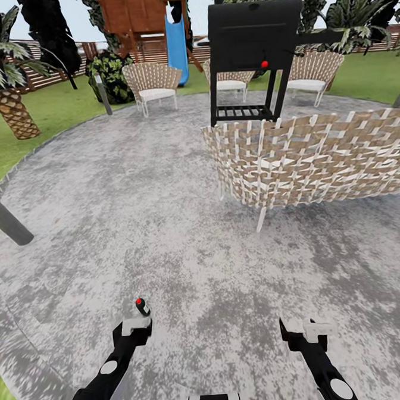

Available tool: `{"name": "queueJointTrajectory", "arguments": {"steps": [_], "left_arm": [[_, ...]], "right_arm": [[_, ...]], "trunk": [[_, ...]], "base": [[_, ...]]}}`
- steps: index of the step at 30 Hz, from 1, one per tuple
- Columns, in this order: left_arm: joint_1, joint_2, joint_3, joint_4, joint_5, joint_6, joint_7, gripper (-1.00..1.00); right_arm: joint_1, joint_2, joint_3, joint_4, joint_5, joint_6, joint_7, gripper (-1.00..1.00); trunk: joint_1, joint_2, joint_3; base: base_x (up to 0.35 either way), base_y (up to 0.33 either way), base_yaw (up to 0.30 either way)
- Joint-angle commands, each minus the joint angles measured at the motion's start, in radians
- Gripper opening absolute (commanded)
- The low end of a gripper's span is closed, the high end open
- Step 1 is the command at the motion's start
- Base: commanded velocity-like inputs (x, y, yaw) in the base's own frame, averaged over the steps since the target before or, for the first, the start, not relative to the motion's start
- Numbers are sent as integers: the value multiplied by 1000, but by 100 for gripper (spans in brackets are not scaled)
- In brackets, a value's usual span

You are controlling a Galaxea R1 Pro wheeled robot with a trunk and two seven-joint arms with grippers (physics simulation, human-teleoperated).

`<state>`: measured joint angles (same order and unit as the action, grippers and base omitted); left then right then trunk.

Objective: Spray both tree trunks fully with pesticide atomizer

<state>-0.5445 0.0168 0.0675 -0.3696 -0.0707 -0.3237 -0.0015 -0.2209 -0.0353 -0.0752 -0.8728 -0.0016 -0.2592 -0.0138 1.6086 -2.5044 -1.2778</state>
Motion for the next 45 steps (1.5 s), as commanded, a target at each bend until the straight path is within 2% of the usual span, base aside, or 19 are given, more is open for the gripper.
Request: {"name": "queueJointTrajectory", "arguments": {"steps": [1, 15, 25, 36, 45], "left_arm": [[0, 0, 0, 0, 0, 0, 0, 100], [0, 1, 2, 1, 0, -7, 3, 100], [8, 2, 9, 2, 5, -86, 4, 100], [11, 3, 12, 1, 6, -89, 3, 100], [11, 3, 12, 1, 6, -90, 3, 100]], "right_arm": [[0, 0, 0, 0, 0, 0, 0, 100], [0, 0, 0, 0, 0, 0, 0, 100], [0, 0, 0, 0, 0, 0, 0, 100], [0, 2, 1, -1, 0, -1, 1, 100], [0, 3, 2, -1, 1, -2, 2, 100]], "trunk": [[0, 0, -6], [7, -4, -82], [11, -6, -136], [11, -6, -140], [11, -6, -140]], "base": [[0, 0, 0], [0, 0, 0], [0, 0, 0], [2, 0, 0], [183, 16, 0]]}}
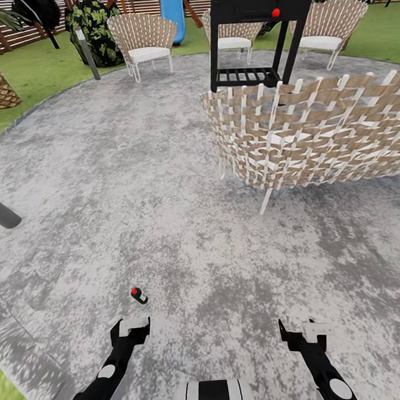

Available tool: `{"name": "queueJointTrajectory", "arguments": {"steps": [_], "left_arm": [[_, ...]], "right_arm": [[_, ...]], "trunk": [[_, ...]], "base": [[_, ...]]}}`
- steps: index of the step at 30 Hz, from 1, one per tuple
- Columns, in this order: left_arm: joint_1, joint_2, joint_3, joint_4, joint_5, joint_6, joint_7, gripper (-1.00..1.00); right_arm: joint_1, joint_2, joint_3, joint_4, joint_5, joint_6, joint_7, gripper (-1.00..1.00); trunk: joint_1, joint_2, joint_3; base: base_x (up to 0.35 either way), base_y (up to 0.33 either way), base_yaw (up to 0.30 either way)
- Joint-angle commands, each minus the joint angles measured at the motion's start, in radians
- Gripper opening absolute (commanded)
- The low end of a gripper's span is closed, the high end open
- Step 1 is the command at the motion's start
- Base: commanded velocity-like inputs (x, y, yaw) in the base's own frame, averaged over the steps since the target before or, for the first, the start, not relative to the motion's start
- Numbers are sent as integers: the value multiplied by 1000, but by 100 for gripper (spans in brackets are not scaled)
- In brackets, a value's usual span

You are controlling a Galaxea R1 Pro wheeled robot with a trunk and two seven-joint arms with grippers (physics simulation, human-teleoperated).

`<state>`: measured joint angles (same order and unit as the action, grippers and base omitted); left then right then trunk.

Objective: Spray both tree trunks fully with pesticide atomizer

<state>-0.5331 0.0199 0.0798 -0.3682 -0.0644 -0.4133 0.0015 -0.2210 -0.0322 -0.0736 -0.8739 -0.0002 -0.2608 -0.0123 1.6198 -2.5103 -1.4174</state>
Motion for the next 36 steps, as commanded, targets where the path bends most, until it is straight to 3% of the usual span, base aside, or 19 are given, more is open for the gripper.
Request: {"name": "queueJointTrajectory", "arguments": {"steps": [1, 25, 36], "left_arm": [[0, 0, 0, 0, 0, 0, 0, 100], [0, -1, 0, 0, 2, 0, 1, 100], [1, 0, 0, 0, 2, -2, 0, 100]], "right_arm": [[0, 0, 0, 0, 0, 0, 0, 100], [0, -1, 0, -1, -1, 0, 1, 100], [0, 0, 0, -1, -1, 0, 1, 100]], "trunk": [[0, 0, 0], [0, 0, 0], [0, 0, 0]], "base": [[39, 4, 0], [145, 32, 0], [19, 0, 67]]}}
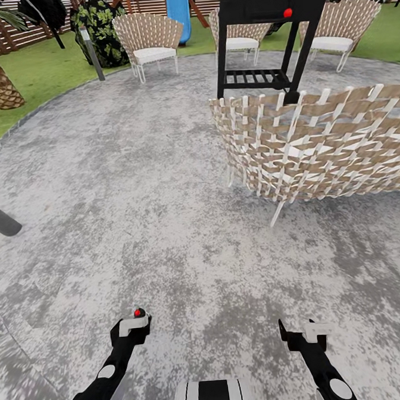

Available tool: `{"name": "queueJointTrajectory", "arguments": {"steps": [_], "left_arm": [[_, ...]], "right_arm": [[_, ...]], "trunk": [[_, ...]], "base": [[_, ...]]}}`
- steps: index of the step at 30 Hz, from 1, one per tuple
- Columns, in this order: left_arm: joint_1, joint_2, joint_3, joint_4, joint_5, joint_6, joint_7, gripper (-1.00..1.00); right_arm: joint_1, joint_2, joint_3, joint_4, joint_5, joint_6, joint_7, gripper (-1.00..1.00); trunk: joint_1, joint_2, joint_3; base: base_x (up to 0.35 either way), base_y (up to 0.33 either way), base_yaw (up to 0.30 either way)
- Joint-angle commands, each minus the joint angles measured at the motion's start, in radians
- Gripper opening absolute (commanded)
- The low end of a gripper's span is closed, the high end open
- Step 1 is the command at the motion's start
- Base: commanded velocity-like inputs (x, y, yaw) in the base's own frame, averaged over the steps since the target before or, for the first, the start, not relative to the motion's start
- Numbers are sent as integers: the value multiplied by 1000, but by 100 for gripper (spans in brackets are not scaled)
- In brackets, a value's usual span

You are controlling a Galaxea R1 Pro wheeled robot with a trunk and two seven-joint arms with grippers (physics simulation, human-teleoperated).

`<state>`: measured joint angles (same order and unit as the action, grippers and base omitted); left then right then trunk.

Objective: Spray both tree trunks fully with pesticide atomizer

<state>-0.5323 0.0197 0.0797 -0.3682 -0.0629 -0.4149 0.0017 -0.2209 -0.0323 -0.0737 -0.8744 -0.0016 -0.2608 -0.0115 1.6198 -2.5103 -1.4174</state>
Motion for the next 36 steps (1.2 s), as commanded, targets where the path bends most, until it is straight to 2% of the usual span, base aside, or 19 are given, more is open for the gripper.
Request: {"name": "queueJointTrajectory", "arguments": {"steps": [1, 6, 17, 26, 36], "left_arm": [[0, 0, 0, 0, 0, 0, 0, 100], [0, -1, 0, 0, -1, 1, 0, 100], [0, -1, 0, 0, -1, 1, 0, 100], [0, -1, 0, 0, -2, 1, 0, 100], [0, -1, -1, 0, -4, 1, 0, 100]], "right_arm": [[0, 0, 0, 0, 0, 0, 0, 100], [0, -1, -1, 0, 0, 0, 1, 100], [0, -1, -2, 0, 0, 0, 1, 100], [0, -1, -1, 0, 0, 0, 1, 100], [0, -1, 0, 0, 0, 0, 0, 100]], "trunk": [[0, 0, 0], [1, 0, -8], [6, -3, -63], [6, -3, -70], [6, -3, -70]], "base": [[0, 0, 154], [0, 0, 38], [0, 0, 1], [5, -1, 0], [171, -97, 95]]}}
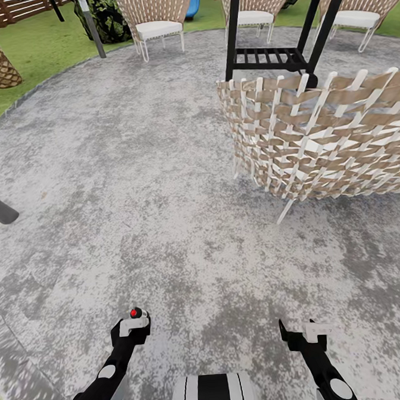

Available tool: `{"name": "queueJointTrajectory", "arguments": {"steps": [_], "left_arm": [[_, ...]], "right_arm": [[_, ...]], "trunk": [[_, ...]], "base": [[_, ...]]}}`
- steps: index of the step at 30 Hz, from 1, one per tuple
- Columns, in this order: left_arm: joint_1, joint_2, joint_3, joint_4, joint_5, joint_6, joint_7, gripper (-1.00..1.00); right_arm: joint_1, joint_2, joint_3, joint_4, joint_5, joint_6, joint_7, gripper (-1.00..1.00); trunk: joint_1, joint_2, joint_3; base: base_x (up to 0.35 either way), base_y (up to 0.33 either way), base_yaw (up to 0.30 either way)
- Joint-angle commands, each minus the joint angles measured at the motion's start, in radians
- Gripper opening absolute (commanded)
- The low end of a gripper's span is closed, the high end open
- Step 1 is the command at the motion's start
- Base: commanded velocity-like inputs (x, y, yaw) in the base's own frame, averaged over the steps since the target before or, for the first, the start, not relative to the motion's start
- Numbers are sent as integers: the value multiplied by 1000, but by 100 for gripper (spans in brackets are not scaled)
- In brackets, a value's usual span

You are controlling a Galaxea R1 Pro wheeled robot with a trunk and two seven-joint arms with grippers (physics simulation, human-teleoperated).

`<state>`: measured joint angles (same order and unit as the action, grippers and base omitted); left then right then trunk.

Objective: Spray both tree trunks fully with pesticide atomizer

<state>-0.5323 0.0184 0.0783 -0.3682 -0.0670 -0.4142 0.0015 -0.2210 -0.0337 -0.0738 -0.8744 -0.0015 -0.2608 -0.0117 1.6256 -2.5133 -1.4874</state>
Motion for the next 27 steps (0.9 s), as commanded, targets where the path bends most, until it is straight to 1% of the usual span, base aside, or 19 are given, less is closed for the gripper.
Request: {"name": "queueJointTrajectory", "arguments": {"steps": [1, 8, 16, 22, 27], "left_arm": [[0, 0, 0, 0, 0, 0, 0, 100], [0, 0, 0, 0, 0, 0, 0, 100], [0, 0, 0, 0, 0, 0, 0, 100], [0, -1, 0, 0, 1, -1, 0, 100], [0, -1, 0, 0, 0, -2, 0, 100]], "right_arm": [[0, 0, 0, 0, 0, 0, 0, 100], [0, 0, 0, 0, 0, 0, 0, 100], [0, 0, 0, 0, 0, 0, 0, 100], [0, 0, 0, 0, 0, 0, 0, 100], [0, 0, 0, 0, 0, 0, 0, 100]], "trunk": [[0, 0, 0], [0, 0, 0], [0, 0, 0], [0, 0, 0], [0, 0, 0]], "base": [[27, -16, 42], [15, -6, 19], [127, -87, 37], [9, -6, 7], [-116, -87, 178]]}}
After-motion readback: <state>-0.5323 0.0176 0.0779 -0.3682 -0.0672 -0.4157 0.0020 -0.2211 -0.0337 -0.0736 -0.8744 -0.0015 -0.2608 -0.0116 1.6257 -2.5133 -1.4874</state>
